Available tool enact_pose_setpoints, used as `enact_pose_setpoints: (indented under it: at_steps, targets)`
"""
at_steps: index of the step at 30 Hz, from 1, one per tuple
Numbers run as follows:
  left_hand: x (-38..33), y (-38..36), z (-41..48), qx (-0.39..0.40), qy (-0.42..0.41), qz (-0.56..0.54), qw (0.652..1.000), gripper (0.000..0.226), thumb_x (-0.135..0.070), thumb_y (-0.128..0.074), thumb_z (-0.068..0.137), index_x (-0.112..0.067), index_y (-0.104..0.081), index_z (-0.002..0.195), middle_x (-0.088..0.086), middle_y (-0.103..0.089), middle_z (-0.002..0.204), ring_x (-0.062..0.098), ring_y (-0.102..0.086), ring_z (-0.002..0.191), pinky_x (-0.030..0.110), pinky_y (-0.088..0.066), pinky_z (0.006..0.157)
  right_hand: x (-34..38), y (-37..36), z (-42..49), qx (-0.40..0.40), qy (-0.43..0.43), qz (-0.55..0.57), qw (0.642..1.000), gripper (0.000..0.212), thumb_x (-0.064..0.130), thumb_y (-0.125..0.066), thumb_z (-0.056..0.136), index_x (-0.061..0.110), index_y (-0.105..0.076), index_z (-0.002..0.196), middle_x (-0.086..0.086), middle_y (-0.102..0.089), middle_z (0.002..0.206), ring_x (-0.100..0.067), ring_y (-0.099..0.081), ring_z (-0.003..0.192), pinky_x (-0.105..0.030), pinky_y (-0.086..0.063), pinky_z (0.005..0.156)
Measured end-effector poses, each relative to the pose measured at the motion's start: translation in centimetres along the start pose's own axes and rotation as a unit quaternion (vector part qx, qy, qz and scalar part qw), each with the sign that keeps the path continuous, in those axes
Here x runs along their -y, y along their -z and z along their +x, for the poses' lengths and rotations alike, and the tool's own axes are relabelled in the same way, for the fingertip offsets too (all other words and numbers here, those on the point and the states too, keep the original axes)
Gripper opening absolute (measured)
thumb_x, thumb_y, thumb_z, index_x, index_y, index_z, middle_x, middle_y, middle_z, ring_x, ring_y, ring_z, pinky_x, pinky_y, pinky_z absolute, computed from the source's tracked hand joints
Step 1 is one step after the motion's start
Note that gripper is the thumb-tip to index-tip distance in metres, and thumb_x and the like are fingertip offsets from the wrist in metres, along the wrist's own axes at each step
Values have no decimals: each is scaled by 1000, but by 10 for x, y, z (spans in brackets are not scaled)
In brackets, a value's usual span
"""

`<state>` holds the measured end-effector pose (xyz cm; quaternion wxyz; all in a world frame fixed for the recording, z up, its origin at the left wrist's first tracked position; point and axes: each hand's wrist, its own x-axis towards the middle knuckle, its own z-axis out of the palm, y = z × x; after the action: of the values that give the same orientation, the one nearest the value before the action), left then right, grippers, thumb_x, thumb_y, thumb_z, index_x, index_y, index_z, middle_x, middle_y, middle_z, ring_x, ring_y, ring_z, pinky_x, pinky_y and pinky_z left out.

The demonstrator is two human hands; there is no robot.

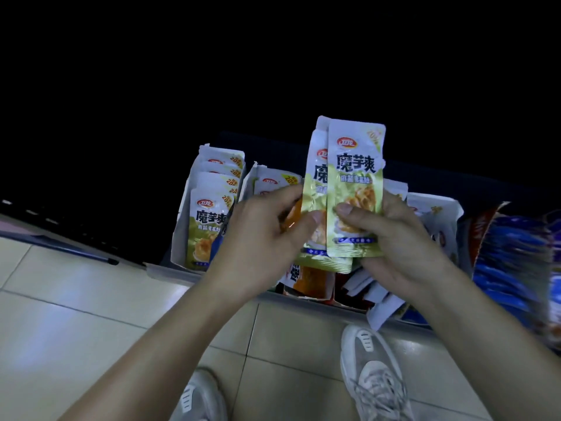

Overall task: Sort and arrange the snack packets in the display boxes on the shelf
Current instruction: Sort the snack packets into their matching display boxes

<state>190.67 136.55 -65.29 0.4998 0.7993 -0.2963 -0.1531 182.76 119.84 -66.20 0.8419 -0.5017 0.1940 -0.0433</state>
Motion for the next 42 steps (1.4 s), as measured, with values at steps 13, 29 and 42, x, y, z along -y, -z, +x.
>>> enact_pose_setpoints:
  at_steps: [13, 29, 42]
  targets:
    - [2, -2, -7, -217, 102, -197, 951, 24, -14, -84, 75, -12, -60, 76, -2, -70, 62, 10, -67, 59, 20, -51, 56, 4, 16, 1, -151, 37, -60, 986, 49, 20, -74, 74, 7, -65, 120, -5, -74, 114, -22, -70, 105, -43, -53, 94]
    - [-12, -10, -3, -69, 130, -153, 977, 22, -23, -64, 97, -23, -72, 118, -14, -74, 88, 1, -66, 80, 19, -51, 65, 11, 21, -5, -104, -1, -25, 994, 50, 19, -75, 71, 4, -65, 118, -15, -70, 119, -32, -68, 110, -56, -49, 101]
    - [3, -17, 0, -188, 112, -167, 961, 26, -33, -85, 70, -13, -70, 74, 7, -73, 67, 19, -72, 65, 28, -56, 61, 5, 15, -4, -176, 46, -95, 979, 45, 16, -76, 74, 5, -66, 116, -4, -75, 109, -19, -72, 101, -40, -55, 92]
